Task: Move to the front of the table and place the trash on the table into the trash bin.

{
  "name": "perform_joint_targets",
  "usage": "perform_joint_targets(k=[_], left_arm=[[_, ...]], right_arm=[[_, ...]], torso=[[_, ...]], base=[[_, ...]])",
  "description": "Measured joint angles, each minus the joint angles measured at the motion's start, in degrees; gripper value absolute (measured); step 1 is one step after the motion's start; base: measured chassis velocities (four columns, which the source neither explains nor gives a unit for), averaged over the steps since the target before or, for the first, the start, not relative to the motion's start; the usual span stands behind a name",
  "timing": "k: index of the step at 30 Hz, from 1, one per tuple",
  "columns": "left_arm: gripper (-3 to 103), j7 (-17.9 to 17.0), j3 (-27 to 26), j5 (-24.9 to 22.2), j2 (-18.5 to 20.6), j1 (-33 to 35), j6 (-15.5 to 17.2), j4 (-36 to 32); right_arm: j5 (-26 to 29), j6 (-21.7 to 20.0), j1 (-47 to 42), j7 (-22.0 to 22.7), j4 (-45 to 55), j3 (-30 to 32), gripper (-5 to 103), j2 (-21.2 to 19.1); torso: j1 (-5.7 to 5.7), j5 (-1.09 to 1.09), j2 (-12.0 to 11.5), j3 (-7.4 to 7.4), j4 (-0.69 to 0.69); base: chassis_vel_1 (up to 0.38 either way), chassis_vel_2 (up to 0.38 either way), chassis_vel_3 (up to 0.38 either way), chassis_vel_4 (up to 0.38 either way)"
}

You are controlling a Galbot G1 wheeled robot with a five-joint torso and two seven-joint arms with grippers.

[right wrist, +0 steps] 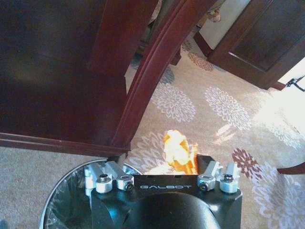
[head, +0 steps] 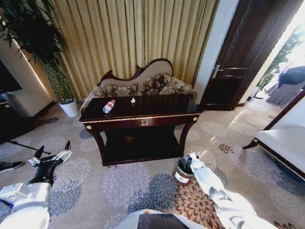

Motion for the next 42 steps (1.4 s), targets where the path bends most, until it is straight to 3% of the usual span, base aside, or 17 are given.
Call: perform_joint_targets(k=[3, 7, 33, 36, 38, 42], left_arm=[[100, 0.04, 0.01, 0.02, -0.1, 0.0, -0.02, 0.0], [100, 0.05, 0.12, 0.03, -0.07, -0.08, -0.03, -0.21], [100, 0.09, 0.92, 0.44, -0.73, -0.24, -0.03, -0.54], [100, 0.09, 0.93, 0.44, -0.8, -0.3, -0.03, -0.5], [100, 0.1, 0.96, 0.44, -0.78, -0.48, -0.02, -0.38], [100, 0.1, 0.96, 0.42, -0.7, -0.61, -0.01, -0.22]], right_arm=[[0.14, -0.11, -1.03, 0.0, 1.09, 0.19, 94, -0.32], [0.22, -0.19, -1.94, 0.0, 2.3, 0.23, 100, -0.56], [0.89, -0.33, -4.28, 0.0, 5.34, 0.66, 100, 1.1], [3.73, -0.34, -5.13, 0.0, 8.29, 0.86, 100, 0.83], [10.86, -0.45, -7.28, 0.01, 16.59, 2.06, 100, 0.05], [16.9, -3.03, -10.29, 0.01, 26.62, 3.39, 100, -1.62]], torso=[[0.0, 0.0, 0.0, 0.0, 0.0], [0.0, 0.0, 0.0, 0.0, 0.0], [0.0, 0.0, 0.0, 0.0, 0.0], [0.0, 0.0, 0.0, 0.0, 0.0], [0.0, 0.0, 0.0, 0.0, 0.02], [0.0, 0.03, 0.0, 0.0, 0.02]], base=[[0.0, 0.0, 0.0, 0.0], [0.0, 0.0, 0.0, 0.0], [0.0, 0.0, 0.0, 0.0], [0.0, 0.0, 0.0, 0.0], [0.0, 0.0, 0.0, 0.0], [0.0, 0.0, 0.0, 0.0]])
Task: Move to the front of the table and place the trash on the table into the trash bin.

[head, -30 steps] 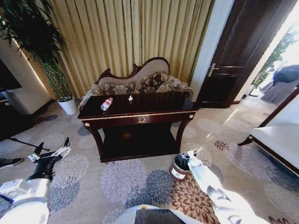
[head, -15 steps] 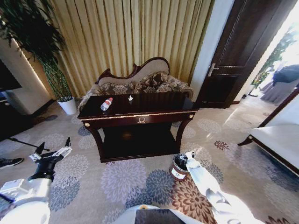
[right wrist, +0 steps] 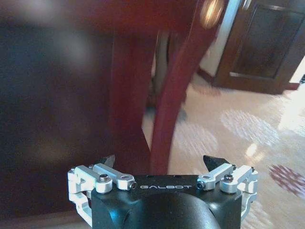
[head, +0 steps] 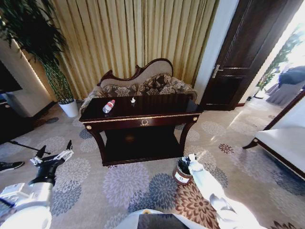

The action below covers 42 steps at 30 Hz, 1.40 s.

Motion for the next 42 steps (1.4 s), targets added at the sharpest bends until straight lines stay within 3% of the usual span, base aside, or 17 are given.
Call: perform_joint_targets(k=[2, 3, 5, 15, 19, 42], left_arm=[[100, -0.01, 0.12, -0.03, 0.01, -0.3, 0.02, 0.36], [100, -0.01, 0.12, -0.03, 0.01, -0.3, 0.02, 0.36], [100, 0.01, 0.56, -0.04, -0.35, -0.87, 0.03, 0.74], [100, 0.06, 0.98, -0.25, -0.58, -2.24, 0.06, 0.55], [100, 0.04, 0.83, -0.36, -0.08, -2.92, 0.06, 0.44], [100, -0.14, 0.6, -0.93, 1.49, -3.77, 0.5, 0.27]], right_arm=[[7.48, -5.97, -4.7, 0.03, 17.5, 2.68, 100, -3.15], [7.48, -5.97, -4.7, 0.03, 17.5, 2.68, 100, -3.15], [11.58, -9.08, -8.98, 0.04, 34.67, 6.26, 100, -5.39], [19.45, -14.98, -14.79, 0.04, 61.81, 11.03, 100, -9.11], [19.93, -15.74, -16.22, 0.03, 65.87, 10.42, 100, -9.59], [18.7, -14.17, -16.77, -0.01, 64.74, 8.31, 100, -9.37]], torso=[[0.0, -0.07, 0.0, -0.01, -0.04], [0.0, -0.07, 0.0, -0.01, -0.04], [-0.01, -0.03, 0.01, -0.01, -0.04], [0.0, -0.03, 0.01, -0.01, -0.03], [-0.01, -0.03, 0.01, -0.02, -0.02], [-0.01, -0.03, 0.0, -0.01, -0.02]], base=[[0.0, 0.0, 0.0, 0.0], [0.0, 0.0, 0.0, 0.0], [0.0, 0.0, 0.0, 0.0], [0.0, 0.0, 0.0, 0.0], [0.0, 0.0, 0.0, 0.0], [-0.051, 0.048, 0.041, -0.045]])
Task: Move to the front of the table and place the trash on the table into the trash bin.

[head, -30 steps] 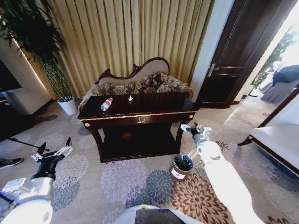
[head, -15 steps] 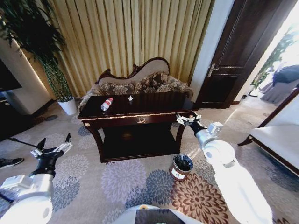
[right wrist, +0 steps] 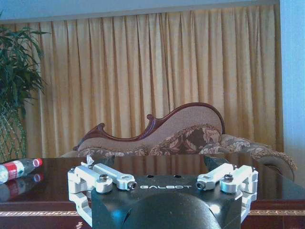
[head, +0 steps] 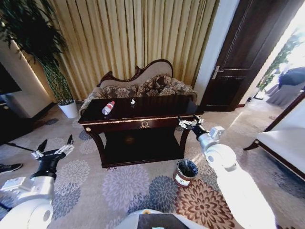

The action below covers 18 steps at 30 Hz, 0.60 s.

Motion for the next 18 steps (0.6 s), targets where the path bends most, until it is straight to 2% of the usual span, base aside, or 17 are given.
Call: perform_joint_targets(k=[18], left_arm=[[100, -0.01, 0.21, 0.36, -1.05, 0.21, 0.15, -0.33]], right_arm=[[-0.4, 0.41, 0.16, 0.0, 1.87, -1.41, 100, -0.63]], torso=[[0.01, 0.0, -0.01, 0.01, 0.01]], base=[[-0.151, 0.154, 0.155, -0.15]])
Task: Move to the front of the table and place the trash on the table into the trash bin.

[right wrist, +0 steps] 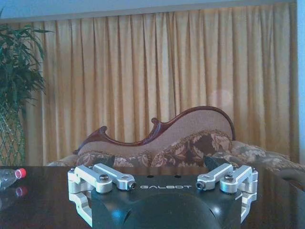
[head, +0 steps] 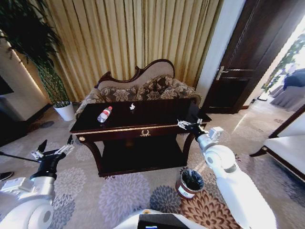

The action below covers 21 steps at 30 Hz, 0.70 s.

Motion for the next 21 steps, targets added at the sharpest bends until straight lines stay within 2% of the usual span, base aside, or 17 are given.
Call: perform_joint_targets(k=[21], left_arm=[[100, -0.04, 0.14, 0.51, -0.87, 0.56, 0.5, -1.68]], right_arm=[[-0.86, -0.5, -1.1, 0.0, 3.55, -1.95, 100, 0.13]], torso=[[0.0, 0.0, 0.0, 0.0, 0.0]], base=[[-0.139, 0.141, 0.143, -0.134]])
